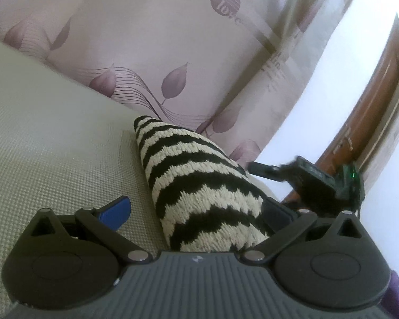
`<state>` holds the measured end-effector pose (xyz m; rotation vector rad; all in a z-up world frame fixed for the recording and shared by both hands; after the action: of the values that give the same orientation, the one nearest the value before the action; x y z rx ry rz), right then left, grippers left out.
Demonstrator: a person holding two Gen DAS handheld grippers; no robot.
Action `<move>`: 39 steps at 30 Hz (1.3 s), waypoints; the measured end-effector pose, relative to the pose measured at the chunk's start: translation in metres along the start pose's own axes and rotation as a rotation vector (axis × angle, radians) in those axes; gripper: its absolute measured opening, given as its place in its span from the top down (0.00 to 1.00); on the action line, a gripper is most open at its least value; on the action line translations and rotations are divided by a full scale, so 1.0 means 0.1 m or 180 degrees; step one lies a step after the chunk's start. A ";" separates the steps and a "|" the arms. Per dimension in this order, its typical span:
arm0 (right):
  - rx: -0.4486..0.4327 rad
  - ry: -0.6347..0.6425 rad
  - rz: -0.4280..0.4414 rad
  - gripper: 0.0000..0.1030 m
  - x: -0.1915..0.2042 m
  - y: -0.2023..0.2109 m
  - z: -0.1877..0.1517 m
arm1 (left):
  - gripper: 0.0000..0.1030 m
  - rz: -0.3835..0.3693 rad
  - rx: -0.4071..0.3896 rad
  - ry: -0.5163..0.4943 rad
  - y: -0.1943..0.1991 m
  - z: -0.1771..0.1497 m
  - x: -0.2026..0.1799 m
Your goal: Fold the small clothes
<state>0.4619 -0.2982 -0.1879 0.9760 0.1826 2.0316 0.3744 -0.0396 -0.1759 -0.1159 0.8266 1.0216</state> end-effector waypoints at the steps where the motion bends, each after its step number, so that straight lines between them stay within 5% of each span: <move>1: 0.0035 0.0142 -0.0069 0.45 0.07 -0.06 -0.01 | 0.00 0.0013 -0.0008 0.0008 0.01 0.00 0.01; 3: 0.0148 0.0311 -0.0186 0.73 0.16 -0.16 -0.07 | 0.00 0.0057 -0.0034 0.0063 0.01 0.02 0.04; 6: -0.0022 0.0841 -0.0358 0.82 0.32 -0.07 -0.05 | 0.00 0.0114 -0.0138 0.0160 0.05 0.08 0.06; 10: -0.0299 0.1020 -0.0452 0.84 0.31 0.30 0.14 | 0.00 0.0174 -0.0246 0.0304 0.11 0.16 0.09; 16: -0.0207 0.1034 -0.0684 0.84 -0.13 0.58 0.34 | 0.00 0.0083 -0.0196 0.0392 0.02 0.19 -0.07; 25: -0.0001 0.1433 -0.1039 0.84 -0.40 0.43 0.17 | 0.00 0.0096 -0.0260 -0.0462 -0.29 0.21 -0.63; 28: -0.0008 0.1230 -0.0979 0.79 -0.47 0.45 0.20 | 0.03 0.0053 -0.0157 -0.0718 -0.44 0.13 -0.77; 31: -0.0373 0.0764 -0.0784 0.79 -0.51 0.77 0.31 | 0.17 0.0108 0.0087 -0.0858 -0.61 -0.05 -0.76; 34: -0.0677 0.0674 -0.0418 0.78 -0.30 1.15 0.28 | 0.18 0.0067 0.0170 -0.0817 -0.66 -0.20 -0.73; 36: -0.0577 0.0719 -0.0179 0.78 -0.12 1.24 0.14 | 0.17 0.0068 0.0232 -0.0791 -0.69 -0.28 -0.69; 39: -0.0197 0.0994 -0.0248 0.76 0.01 1.13 -0.17 | 0.15 0.0086 0.0316 -0.0675 -0.72 -0.36 -0.62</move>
<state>0.3781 -0.3651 -0.1478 0.5999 0.3171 2.0951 0.3958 -0.1389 -0.1804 0.0873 0.6853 0.9971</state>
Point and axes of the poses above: each gripper's, at about its wrist camera, not at the fingertips, and y roughly against the way its jaws point, x to its left, z to its top, the point moved 9 cm from there along -y, roughly the way its jaws point, and after that the axes turned 7 degrees about y, right-handed, at the moved point
